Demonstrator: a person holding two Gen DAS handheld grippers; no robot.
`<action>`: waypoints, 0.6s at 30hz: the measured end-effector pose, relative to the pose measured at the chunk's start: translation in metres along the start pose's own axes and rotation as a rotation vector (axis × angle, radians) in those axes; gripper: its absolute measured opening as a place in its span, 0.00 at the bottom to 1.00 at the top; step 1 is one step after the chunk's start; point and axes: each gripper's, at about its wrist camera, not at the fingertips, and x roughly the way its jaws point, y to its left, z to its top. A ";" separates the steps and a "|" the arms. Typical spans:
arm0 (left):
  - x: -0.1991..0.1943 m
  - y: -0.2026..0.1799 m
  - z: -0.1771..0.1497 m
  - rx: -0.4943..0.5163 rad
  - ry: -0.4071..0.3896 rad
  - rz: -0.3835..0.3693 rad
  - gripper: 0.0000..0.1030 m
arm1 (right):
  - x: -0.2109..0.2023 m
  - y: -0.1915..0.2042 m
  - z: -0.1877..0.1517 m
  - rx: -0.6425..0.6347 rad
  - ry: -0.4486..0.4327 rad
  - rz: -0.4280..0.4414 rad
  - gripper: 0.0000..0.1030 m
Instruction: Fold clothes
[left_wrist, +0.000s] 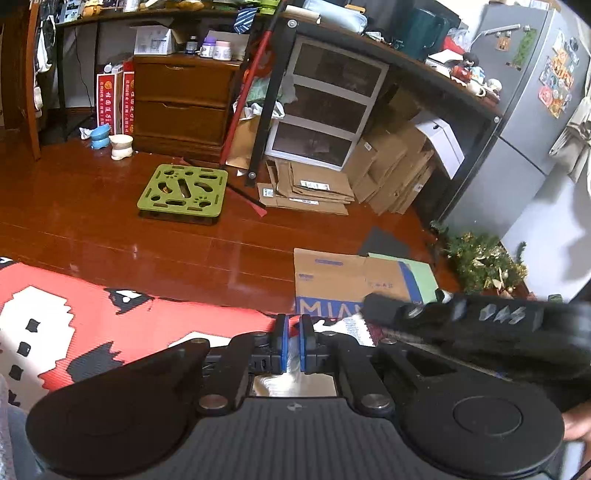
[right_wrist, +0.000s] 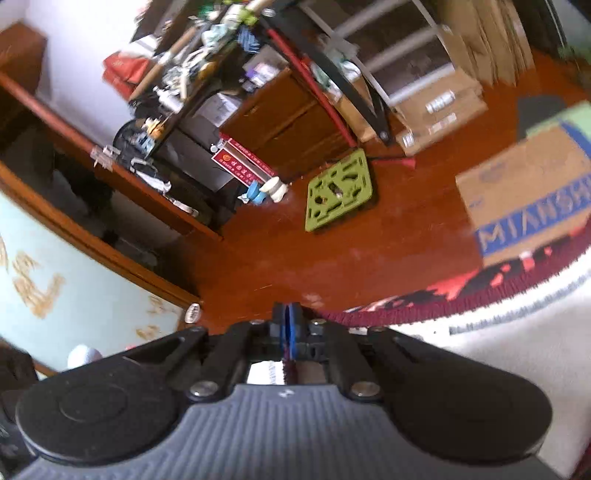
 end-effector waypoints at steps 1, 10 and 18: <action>-0.001 0.000 -0.001 0.003 0.000 0.003 0.08 | -0.005 -0.001 0.003 0.005 -0.015 0.001 0.14; -0.020 -0.007 0.004 0.025 -0.048 -0.039 0.17 | -0.073 0.031 0.017 -0.470 -0.014 -0.368 0.21; -0.017 -0.022 0.003 0.077 -0.034 -0.045 0.17 | -0.055 0.033 -0.001 -0.601 0.131 -0.430 0.21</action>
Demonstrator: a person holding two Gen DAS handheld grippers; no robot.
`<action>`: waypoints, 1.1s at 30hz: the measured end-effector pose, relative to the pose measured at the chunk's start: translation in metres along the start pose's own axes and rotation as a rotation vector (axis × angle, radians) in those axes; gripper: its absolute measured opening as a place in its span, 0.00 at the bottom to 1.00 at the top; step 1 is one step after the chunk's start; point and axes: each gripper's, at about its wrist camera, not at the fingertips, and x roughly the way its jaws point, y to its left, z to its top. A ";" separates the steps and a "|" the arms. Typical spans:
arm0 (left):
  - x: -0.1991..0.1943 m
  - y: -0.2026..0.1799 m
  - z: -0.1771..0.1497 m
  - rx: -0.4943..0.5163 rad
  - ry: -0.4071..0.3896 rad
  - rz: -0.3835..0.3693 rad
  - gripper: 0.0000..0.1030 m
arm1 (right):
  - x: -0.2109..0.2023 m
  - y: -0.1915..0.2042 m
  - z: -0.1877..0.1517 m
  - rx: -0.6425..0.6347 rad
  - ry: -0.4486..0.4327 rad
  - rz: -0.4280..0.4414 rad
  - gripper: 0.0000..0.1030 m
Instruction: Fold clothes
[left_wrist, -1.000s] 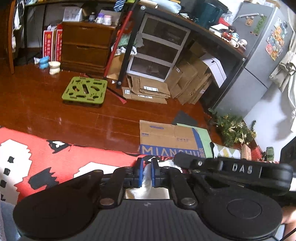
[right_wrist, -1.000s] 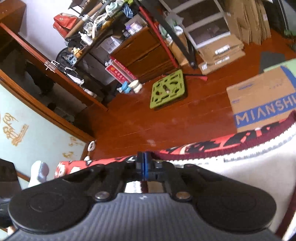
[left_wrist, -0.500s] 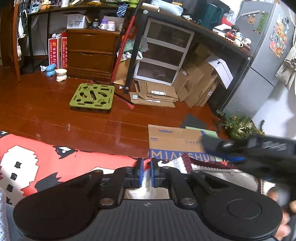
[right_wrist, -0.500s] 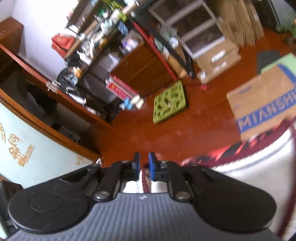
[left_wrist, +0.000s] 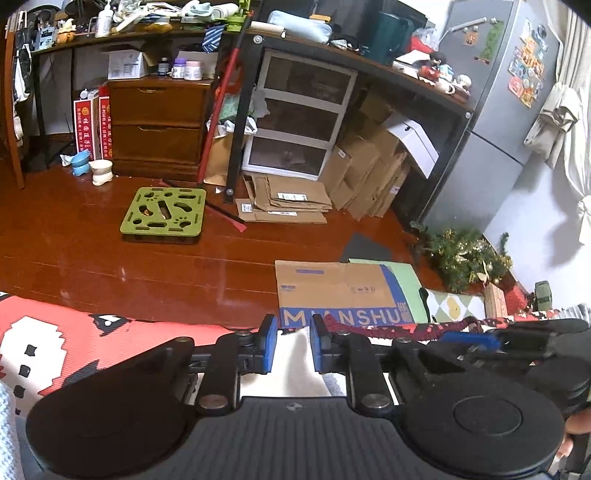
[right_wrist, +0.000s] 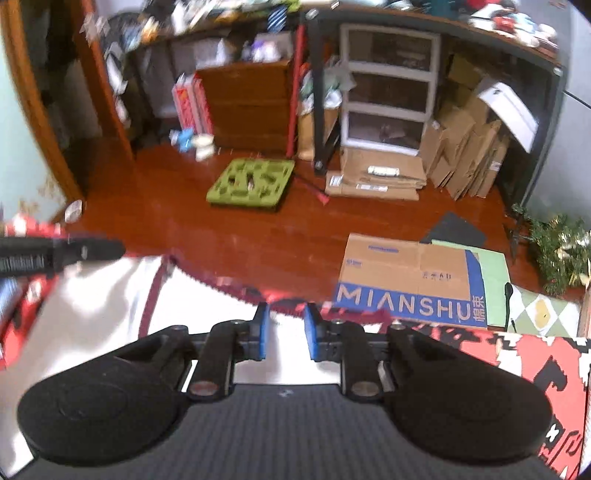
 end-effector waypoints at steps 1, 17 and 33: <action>0.000 -0.001 0.000 0.002 0.000 0.004 0.17 | 0.003 0.004 -0.001 -0.016 0.003 -0.004 0.21; 0.000 -0.005 -0.001 -0.015 0.022 -0.049 0.18 | -0.061 -0.012 0.001 0.150 -0.137 -0.024 0.20; 0.026 -0.047 -0.020 0.116 0.107 -0.146 0.19 | 0.004 -0.012 -0.050 0.148 -0.177 -0.105 0.20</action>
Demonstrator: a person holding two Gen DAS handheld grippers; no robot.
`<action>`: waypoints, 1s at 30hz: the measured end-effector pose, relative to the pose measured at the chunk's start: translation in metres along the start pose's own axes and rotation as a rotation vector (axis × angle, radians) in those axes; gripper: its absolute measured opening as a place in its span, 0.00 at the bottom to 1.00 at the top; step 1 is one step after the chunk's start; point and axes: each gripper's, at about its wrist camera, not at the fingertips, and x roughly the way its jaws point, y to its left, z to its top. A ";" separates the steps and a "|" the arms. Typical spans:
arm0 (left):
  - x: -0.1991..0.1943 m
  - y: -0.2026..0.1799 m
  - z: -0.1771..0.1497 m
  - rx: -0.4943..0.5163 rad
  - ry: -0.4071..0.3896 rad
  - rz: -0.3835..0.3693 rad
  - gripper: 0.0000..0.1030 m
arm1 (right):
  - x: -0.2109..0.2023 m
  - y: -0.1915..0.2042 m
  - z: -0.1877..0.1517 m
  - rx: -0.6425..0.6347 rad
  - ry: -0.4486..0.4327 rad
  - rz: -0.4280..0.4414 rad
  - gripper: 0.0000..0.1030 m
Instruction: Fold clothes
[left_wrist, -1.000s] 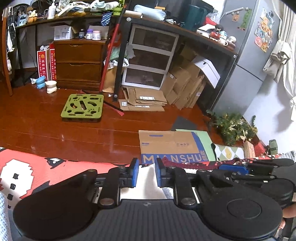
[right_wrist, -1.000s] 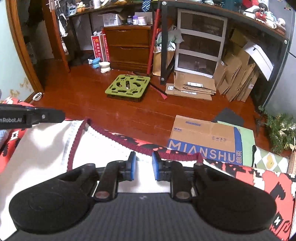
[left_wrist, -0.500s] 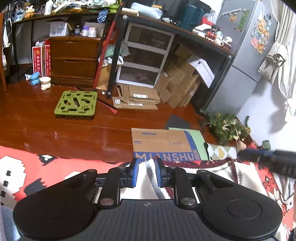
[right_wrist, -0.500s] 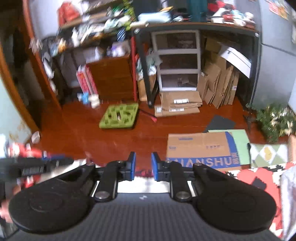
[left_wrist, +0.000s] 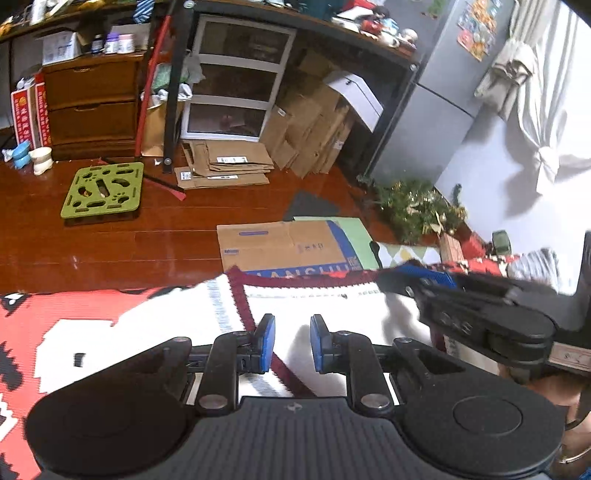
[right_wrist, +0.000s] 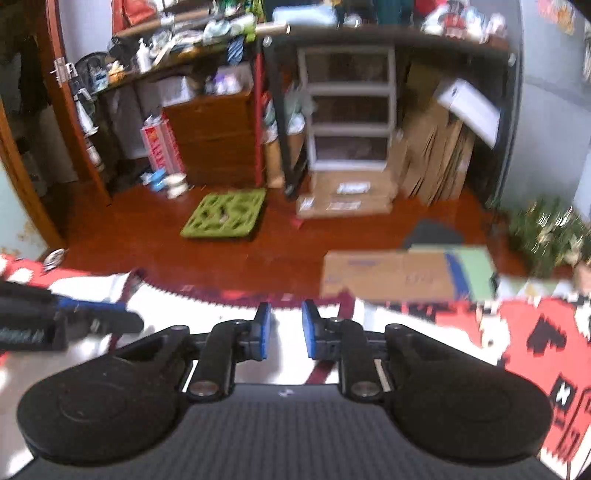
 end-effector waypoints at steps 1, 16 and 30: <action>0.001 -0.003 -0.003 0.014 -0.005 0.010 0.20 | 0.001 0.004 -0.001 -0.008 -0.012 -0.014 0.20; 0.002 -0.006 -0.005 0.049 -0.019 0.044 0.20 | -0.043 -0.059 0.016 0.071 0.146 -0.026 0.21; 0.001 0.009 -0.001 -0.019 -0.019 -0.002 0.20 | -0.083 -0.098 0.027 0.335 -0.087 -0.010 0.21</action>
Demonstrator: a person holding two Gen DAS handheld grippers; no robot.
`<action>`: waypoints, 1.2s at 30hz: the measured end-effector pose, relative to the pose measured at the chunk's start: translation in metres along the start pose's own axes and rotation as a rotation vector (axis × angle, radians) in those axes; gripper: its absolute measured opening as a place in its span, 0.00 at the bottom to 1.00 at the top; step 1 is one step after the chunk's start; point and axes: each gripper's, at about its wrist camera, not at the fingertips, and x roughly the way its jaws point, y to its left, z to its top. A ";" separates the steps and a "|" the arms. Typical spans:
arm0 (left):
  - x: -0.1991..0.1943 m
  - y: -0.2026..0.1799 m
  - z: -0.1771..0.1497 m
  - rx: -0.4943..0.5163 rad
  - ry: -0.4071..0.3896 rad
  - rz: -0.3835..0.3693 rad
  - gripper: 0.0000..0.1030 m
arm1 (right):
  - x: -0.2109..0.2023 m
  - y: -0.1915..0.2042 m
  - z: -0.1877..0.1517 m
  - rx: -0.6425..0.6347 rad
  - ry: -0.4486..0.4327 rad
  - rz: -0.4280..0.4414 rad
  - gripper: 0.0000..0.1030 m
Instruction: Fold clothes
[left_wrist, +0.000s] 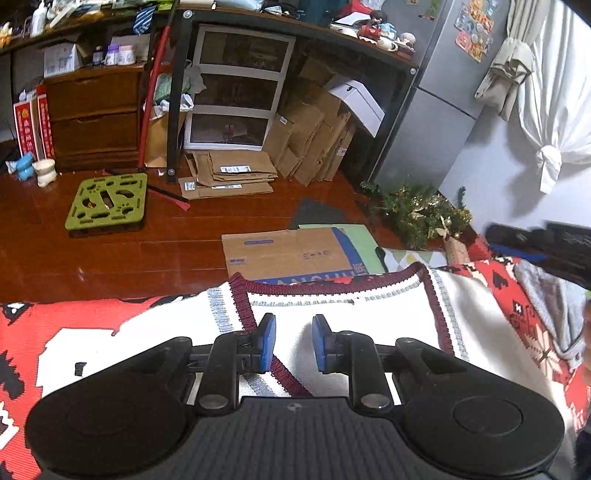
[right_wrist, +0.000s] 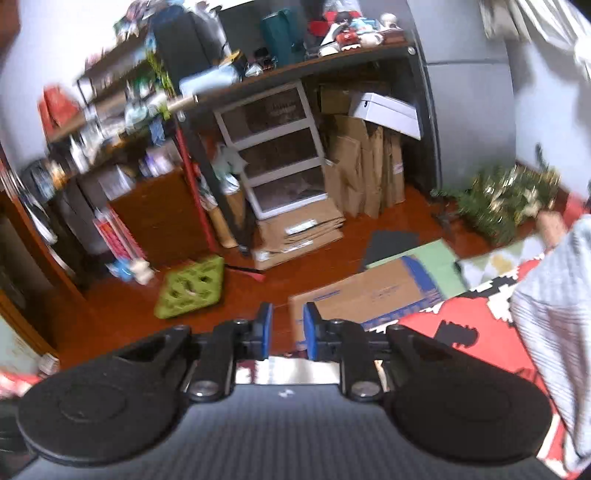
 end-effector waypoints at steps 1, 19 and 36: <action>0.000 0.001 0.000 -0.007 0.001 -0.003 0.20 | -0.005 -0.001 -0.001 -0.026 0.027 -0.006 0.20; -0.001 0.008 0.000 -0.036 0.011 -0.037 0.21 | 0.036 -0.014 -0.008 -0.068 0.082 -0.151 0.03; -0.001 0.009 0.000 -0.037 0.015 -0.052 0.24 | 0.008 -0.034 -0.029 -0.219 0.131 -0.097 0.15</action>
